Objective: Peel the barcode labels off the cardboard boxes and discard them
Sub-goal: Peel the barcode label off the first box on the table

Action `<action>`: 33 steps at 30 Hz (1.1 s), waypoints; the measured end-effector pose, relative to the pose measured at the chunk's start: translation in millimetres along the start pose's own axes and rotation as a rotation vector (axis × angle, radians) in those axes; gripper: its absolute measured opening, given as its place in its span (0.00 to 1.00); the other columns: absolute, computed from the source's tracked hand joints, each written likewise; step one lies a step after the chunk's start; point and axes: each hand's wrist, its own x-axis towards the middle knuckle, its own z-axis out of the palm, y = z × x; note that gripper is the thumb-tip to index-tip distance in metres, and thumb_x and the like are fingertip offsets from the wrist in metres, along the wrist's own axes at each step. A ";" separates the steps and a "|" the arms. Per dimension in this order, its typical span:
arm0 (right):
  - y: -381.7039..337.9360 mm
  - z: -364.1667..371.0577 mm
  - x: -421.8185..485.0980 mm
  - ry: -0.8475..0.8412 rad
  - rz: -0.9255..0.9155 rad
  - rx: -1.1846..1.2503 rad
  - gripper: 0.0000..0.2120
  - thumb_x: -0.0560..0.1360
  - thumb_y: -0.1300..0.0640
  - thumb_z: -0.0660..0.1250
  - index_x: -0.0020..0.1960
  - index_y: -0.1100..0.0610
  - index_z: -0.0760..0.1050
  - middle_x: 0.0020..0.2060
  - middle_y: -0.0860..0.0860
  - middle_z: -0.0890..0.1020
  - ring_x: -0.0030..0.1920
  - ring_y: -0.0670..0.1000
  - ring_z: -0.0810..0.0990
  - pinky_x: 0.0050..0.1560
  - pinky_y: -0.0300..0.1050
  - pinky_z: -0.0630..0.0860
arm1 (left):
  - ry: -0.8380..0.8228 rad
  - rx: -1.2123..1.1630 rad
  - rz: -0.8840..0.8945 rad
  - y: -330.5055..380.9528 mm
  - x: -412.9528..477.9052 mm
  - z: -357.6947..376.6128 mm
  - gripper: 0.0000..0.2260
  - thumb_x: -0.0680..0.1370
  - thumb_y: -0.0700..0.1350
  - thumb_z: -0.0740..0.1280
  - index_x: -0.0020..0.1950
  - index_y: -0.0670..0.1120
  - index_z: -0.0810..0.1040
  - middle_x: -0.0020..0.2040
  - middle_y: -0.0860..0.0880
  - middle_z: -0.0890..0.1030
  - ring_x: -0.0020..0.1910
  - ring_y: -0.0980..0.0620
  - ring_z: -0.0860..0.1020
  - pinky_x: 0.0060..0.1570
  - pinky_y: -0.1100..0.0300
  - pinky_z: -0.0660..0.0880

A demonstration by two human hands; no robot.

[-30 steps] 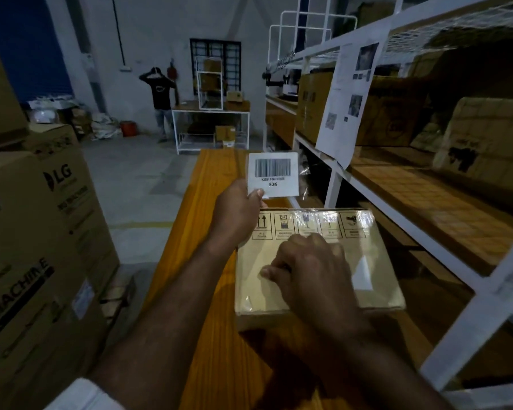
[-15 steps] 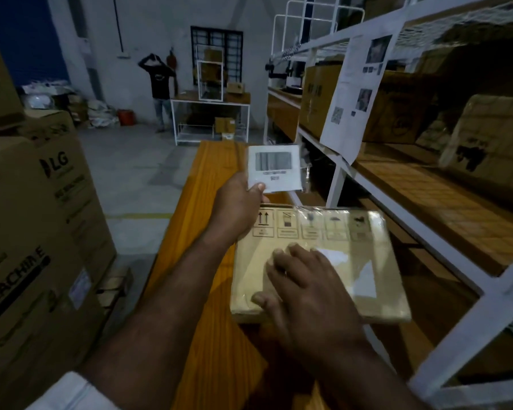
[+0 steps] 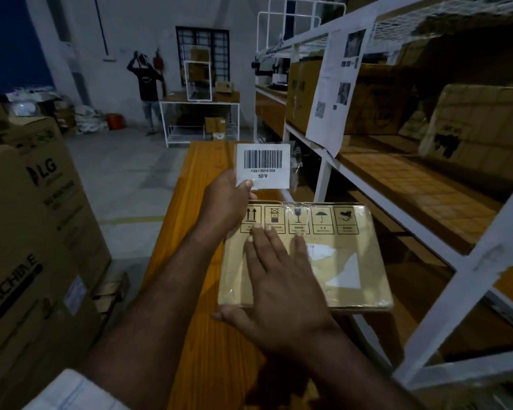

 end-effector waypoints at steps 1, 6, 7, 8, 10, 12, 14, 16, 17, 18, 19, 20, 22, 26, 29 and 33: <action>1.4 2.2 -4.8 0.028 -0.021 -0.016 0.45 0.73 0.27 0.49 0.72 0.64 0.67 0.74 0.61 0.66 0.75 0.59 0.61 0.75 0.62 0.54 | 0.005 -0.001 -0.005 0.5 0.3 0.5 0.08 0.83 0.46 0.62 0.61 0.47 0.76 0.46 0.51 0.83 0.40 0.56 0.82 0.33 0.62 0.76; 7.3 17.3 -27.1 0.123 -0.060 -0.055 0.34 0.73 0.36 0.54 0.63 0.60 0.78 0.64 0.58 0.78 0.66 0.56 0.76 0.65 0.56 0.70 | 0.043 -0.012 -0.039 1.6 1.8 5.0 0.09 0.83 0.46 0.62 0.61 0.47 0.76 0.45 0.51 0.83 0.40 0.56 0.81 0.29 0.64 0.72; 7.8 15.5 -23.5 0.106 -0.041 -0.060 0.37 0.72 0.34 0.53 0.66 0.62 0.76 0.67 0.59 0.76 0.68 0.57 0.74 0.67 0.57 0.69 | 0.043 -0.002 -0.038 2.1 1.4 6.4 0.08 0.83 0.46 0.62 0.61 0.47 0.76 0.45 0.51 0.83 0.40 0.57 0.80 0.30 0.64 0.72; 7.2 13.0 -18.0 0.076 -0.029 -0.055 0.42 0.71 0.32 0.53 0.70 0.63 0.71 0.70 0.61 0.71 0.71 0.59 0.69 0.70 0.59 0.66 | 0.042 0.012 -0.033 2.5 0.8 7.8 0.08 0.83 0.46 0.62 0.61 0.47 0.76 0.46 0.51 0.83 0.40 0.57 0.80 0.30 0.64 0.71; 4.1 5.6 -4.4 -0.008 -0.036 -0.061 0.50 0.69 0.28 0.56 0.77 0.64 0.55 0.77 0.62 0.55 0.78 0.60 0.52 0.75 0.63 0.51 | 0.047 0.059 -0.010 2.0 -1.2 8.8 0.08 0.83 0.46 0.62 0.61 0.47 0.76 0.48 0.51 0.83 0.39 0.60 0.78 0.31 0.66 0.69; 2.7 -1.1 6.9 -0.049 -0.039 -0.081 0.56 0.67 0.26 0.59 0.78 0.62 0.44 0.78 0.60 0.44 0.78 0.59 0.39 0.75 0.64 0.40 | 0.057 0.102 0.009 1.0 -1.9 7.7 0.09 0.83 0.46 0.61 0.61 0.47 0.76 0.48 0.51 0.82 0.38 0.63 0.76 0.28 0.71 0.66; 5.1 -4.4 8.6 -0.045 -0.051 -0.069 0.56 0.67 0.26 0.60 0.78 0.62 0.45 0.78 0.60 0.45 0.78 0.58 0.40 0.74 0.65 0.40 | 0.066 0.109 0.018 -0.3 -0.6 6.5 0.09 0.83 0.46 0.61 0.61 0.46 0.76 0.47 0.52 0.82 0.37 0.63 0.75 0.25 0.75 0.64; 8.6 -4.1 -1.0 -0.032 -0.070 -0.036 0.50 0.69 0.28 0.58 0.77 0.63 0.56 0.77 0.61 0.56 0.78 0.58 0.50 0.74 0.66 0.45 | 0.083 0.109 0.015 -0.9 1.4 6.0 0.09 0.83 0.46 0.61 0.61 0.46 0.76 0.48 0.51 0.82 0.37 0.63 0.76 0.23 0.75 0.65; 9.5 -3.5 -10.3 -0.019 -0.085 -0.037 0.47 0.70 0.28 0.56 0.74 0.63 0.62 0.75 0.61 0.62 0.77 0.59 0.57 0.72 0.66 0.48 | 0.093 0.099 0.003 -1.0 3.0 5.5 0.09 0.83 0.46 0.61 0.61 0.46 0.76 0.48 0.51 0.82 0.37 0.62 0.76 0.24 0.74 0.66; 9.8 -2.1 -21.4 -0.005 -0.094 -0.045 0.46 0.70 0.27 0.55 0.72 0.64 0.67 0.73 0.61 0.67 0.75 0.59 0.63 0.70 0.66 0.50 | 0.101 0.088 -0.013 -1.0 4.8 5.1 0.09 0.83 0.46 0.61 0.61 0.46 0.75 0.49 0.51 0.82 0.37 0.62 0.76 0.24 0.72 0.67; 9.8 -0.5 -33.4 0.011 -0.095 -0.052 0.45 0.71 0.27 0.54 0.70 0.63 0.70 0.71 0.61 0.70 0.73 0.59 0.66 0.69 0.66 0.52 | 0.104 0.084 -0.026 -0.9 6.4 5.3 0.09 0.83 0.46 0.61 0.61 0.46 0.75 0.49 0.51 0.82 0.37 0.61 0.76 0.23 0.72 0.67; 10.0 1.1 -44.4 0.001 -0.073 -0.042 0.45 0.72 0.26 0.52 0.69 0.63 0.71 0.70 0.60 0.71 0.72 0.59 0.68 0.68 0.66 0.54 | 0.096 0.083 -0.034 -0.9 7.8 6.3 0.09 0.83 0.46 0.61 0.61 0.46 0.75 0.49 0.51 0.81 0.37 0.60 0.76 0.23 0.72 0.67; 12.4 -2.1 -54.3 -0.058 0.019 0.013 0.46 0.74 0.25 0.46 0.72 0.61 0.69 0.73 0.57 0.68 0.74 0.56 0.65 0.69 0.67 0.53 | 0.068 0.058 -0.026 -1.4 7.8 9.8 0.09 0.83 0.47 0.62 0.61 0.47 0.75 0.50 0.50 0.82 0.39 0.58 0.79 0.24 0.71 0.69; 29.2 -11.6 -21.8 -0.089 0.152 0.031 0.50 0.67 0.24 0.28 0.79 0.54 0.41 0.79 0.50 0.39 0.77 0.49 0.36 0.71 0.68 0.32 | 0.042 0.067 0.018 0.4 2.0 11.1 0.08 0.83 0.48 0.62 0.61 0.48 0.75 0.46 0.51 0.82 0.39 0.58 0.80 0.24 0.71 0.70; 35.4 -17.0 8.4 -0.051 0.188 0.047 0.49 0.68 0.24 0.29 0.79 0.54 0.39 0.78 0.50 0.39 0.77 0.49 0.34 0.70 0.69 0.31 | 0.054 0.086 0.042 -0.1 0.3 8.2 0.07 0.83 0.48 0.62 0.58 0.48 0.75 0.42 0.52 0.82 0.36 0.60 0.79 0.23 0.73 0.68; 24.1 -17.8 -4.8 -0.083 0.098 0.051 0.52 0.67 0.23 0.29 0.79 0.57 0.43 0.79 0.53 0.40 0.78 0.50 0.36 0.70 0.70 0.33 | 0.104 0.063 -0.013 -1.3 3.7 4.9 0.06 0.83 0.46 0.62 0.57 0.47 0.76 0.42 0.53 0.82 0.37 0.61 0.78 0.26 0.69 0.69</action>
